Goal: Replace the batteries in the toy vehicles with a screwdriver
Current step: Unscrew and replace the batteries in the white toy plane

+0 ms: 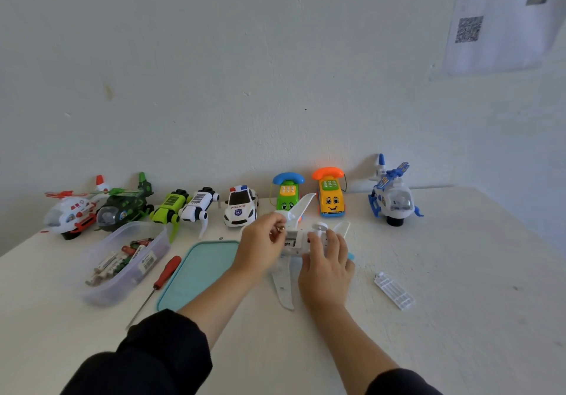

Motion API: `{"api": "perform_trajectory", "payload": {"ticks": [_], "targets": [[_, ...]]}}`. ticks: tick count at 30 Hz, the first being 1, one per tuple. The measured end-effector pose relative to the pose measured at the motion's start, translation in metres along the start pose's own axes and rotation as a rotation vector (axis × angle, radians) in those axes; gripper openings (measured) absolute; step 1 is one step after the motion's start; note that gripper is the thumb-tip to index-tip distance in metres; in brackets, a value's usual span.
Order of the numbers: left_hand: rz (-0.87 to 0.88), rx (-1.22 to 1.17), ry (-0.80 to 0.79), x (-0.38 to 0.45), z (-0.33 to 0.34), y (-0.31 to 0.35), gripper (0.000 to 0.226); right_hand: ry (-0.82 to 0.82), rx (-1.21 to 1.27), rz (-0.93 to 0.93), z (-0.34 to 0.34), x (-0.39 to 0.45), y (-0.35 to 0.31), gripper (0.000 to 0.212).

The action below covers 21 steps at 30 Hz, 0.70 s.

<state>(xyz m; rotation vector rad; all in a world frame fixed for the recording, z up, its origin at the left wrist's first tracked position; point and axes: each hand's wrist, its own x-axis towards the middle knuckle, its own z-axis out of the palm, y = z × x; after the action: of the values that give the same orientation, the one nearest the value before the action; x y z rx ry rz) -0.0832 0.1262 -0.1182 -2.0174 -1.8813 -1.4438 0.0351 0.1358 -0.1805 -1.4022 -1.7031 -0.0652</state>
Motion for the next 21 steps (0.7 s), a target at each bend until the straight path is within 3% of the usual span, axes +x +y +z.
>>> {"api": "perform_trajectory", "payload": {"ticks": [6, 9, 12, 16, 21], "targets": [[0.179, 0.089, -0.056, -0.003, 0.01, -0.004, 0.013, 0.022, 0.026, 0.0, 0.001, 0.001, 0.001, 0.068], [0.15, 0.111, -0.076, -0.001, 0.009, -0.008, 0.008, 0.018, 0.035, -0.004, 0.002, 0.0, 0.001, 0.069], [0.145, 0.178, -0.079, -0.003, 0.011, -0.009, 0.021, 0.01, 0.014, -0.011, 0.001, 0.0, 0.001, 0.069], [-0.029, 0.09, -0.1, 0.003, 0.019, -0.006, 0.005, 0.006, -0.004, -0.017, -0.001, 0.001, 0.001, 0.07], [-0.317, -0.058, -0.209, 0.015, 0.017, 0.001, 0.031, 0.01, -0.004, -0.018, -0.002, 0.001, 0.0, 0.069]]}}
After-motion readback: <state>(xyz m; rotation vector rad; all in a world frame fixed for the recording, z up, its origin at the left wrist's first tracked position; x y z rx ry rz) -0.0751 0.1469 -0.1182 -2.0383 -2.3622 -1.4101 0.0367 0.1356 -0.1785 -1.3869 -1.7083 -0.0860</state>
